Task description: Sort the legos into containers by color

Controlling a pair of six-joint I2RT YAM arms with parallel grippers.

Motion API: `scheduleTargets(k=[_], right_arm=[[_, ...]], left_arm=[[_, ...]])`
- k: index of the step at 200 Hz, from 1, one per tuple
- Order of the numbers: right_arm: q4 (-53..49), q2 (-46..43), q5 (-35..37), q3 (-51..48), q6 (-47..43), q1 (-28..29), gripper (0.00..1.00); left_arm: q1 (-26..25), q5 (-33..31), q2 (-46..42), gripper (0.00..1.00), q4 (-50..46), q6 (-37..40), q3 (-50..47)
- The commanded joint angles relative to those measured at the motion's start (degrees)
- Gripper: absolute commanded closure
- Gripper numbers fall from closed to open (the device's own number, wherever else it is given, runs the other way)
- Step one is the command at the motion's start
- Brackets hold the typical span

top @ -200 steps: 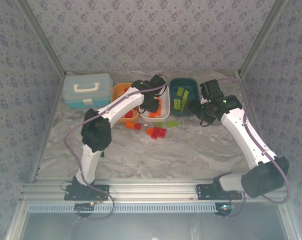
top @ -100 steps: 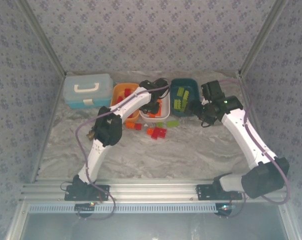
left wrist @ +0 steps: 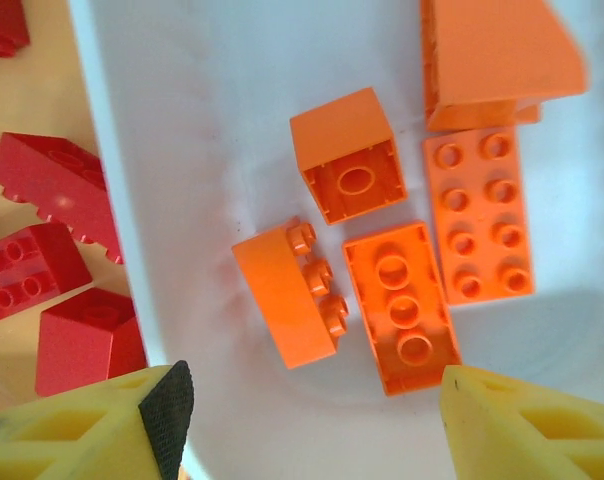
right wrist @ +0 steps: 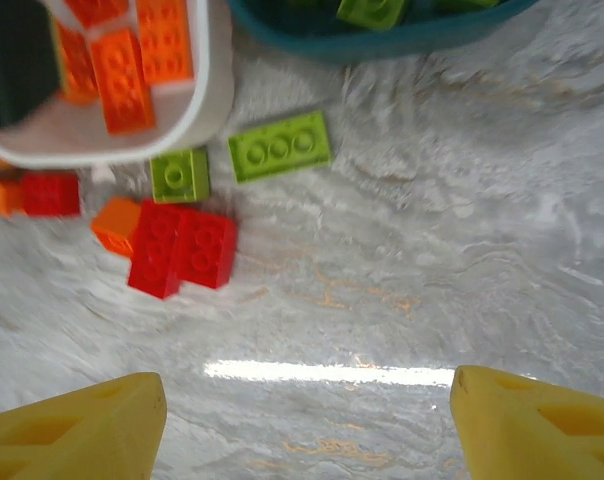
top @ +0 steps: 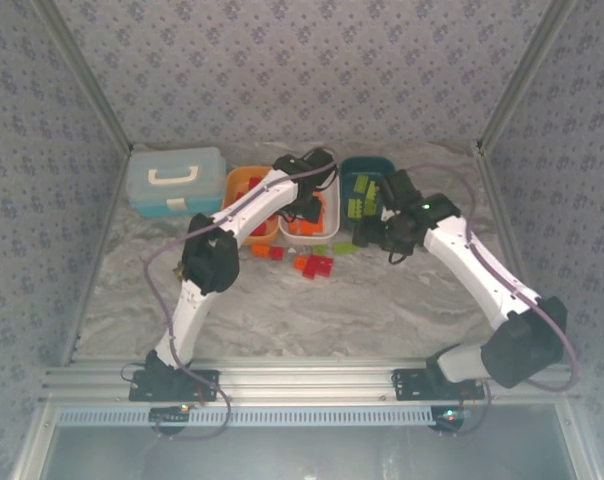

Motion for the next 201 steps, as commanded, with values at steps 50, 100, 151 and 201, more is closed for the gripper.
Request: scheduleTargets(k=[50,100,151,201], right_arm=[[9.9,17.5,2.9,-4.4,-6.7,2.7,0.14],[13.3,26.9,3.7,1.6,-10.8,1.6,0.10],[19.1,30.7,4.6,4.0,-9.9,2.0,0.09],[19.3,34.4,6.2,6.9,-8.4,1.8,0.12]], left_arm=[[4.2,11.6,-32.6,0.30,13.1,-9.6,-34.6],[7.3,12.8,-47.3,0.29,15.0,-13.7,-52.3],[7.9,11.6,-50.5,0.29,13.7,-14.1,-53.5],[8.0,11.7,-50.6,0.29,12.5,-14.1,-52.7]])
